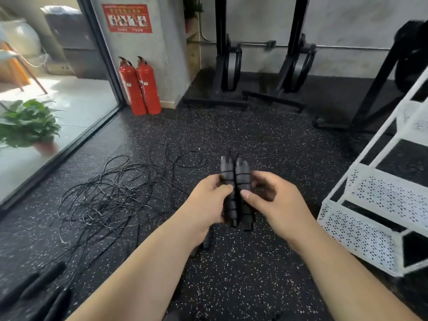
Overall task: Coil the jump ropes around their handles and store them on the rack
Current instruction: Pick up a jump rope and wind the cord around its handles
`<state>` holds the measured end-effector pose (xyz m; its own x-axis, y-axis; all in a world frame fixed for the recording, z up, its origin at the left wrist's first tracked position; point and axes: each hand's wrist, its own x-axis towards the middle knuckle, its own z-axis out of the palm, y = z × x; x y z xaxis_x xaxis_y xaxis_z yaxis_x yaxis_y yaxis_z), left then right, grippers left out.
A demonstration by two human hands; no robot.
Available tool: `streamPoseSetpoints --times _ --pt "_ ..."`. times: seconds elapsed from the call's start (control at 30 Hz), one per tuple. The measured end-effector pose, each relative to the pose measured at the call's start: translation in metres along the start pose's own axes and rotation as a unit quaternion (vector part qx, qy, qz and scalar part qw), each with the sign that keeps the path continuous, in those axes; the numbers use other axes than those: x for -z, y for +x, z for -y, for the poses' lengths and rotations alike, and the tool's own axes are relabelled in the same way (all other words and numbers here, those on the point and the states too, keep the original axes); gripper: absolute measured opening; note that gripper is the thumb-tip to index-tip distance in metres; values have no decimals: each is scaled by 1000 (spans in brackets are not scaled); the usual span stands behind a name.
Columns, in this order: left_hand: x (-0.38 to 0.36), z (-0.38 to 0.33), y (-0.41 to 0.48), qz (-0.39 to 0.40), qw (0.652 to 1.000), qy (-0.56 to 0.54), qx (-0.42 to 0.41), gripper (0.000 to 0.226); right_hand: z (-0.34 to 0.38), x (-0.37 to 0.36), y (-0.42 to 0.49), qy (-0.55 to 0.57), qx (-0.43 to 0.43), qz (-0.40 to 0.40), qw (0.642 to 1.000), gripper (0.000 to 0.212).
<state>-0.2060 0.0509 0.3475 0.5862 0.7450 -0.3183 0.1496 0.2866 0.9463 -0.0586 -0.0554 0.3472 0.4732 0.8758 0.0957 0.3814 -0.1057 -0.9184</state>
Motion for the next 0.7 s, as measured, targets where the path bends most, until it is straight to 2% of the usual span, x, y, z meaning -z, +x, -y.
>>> streamPoseSetpoints --times 0.07,0.17,0.23,0.43,0.53,0.7 --pt "1 1 7 -15 1000 -1 15 24 -2 -4 5 -22 7 12 1000 42" --pt "2 1 14 -19 999 -29 26 43 -6 -11 10 -54 30 27 998 46" --pt "0 2 15 -3 999 -47 26 49 -6 -14 11 -65 40 4 997 49" --pt "-5 10 16 -11 998 -57 -1 63 -2 -11 13 -52 37 8 998 53" --pt "-8 13 13 -26 998 -45 -32 58 5 -16 4 -54 53 -18 997 54" --pt "-12 15 12 -45 997 -63 -21 51 8 -23 -4 -59 68 -26 996 61"
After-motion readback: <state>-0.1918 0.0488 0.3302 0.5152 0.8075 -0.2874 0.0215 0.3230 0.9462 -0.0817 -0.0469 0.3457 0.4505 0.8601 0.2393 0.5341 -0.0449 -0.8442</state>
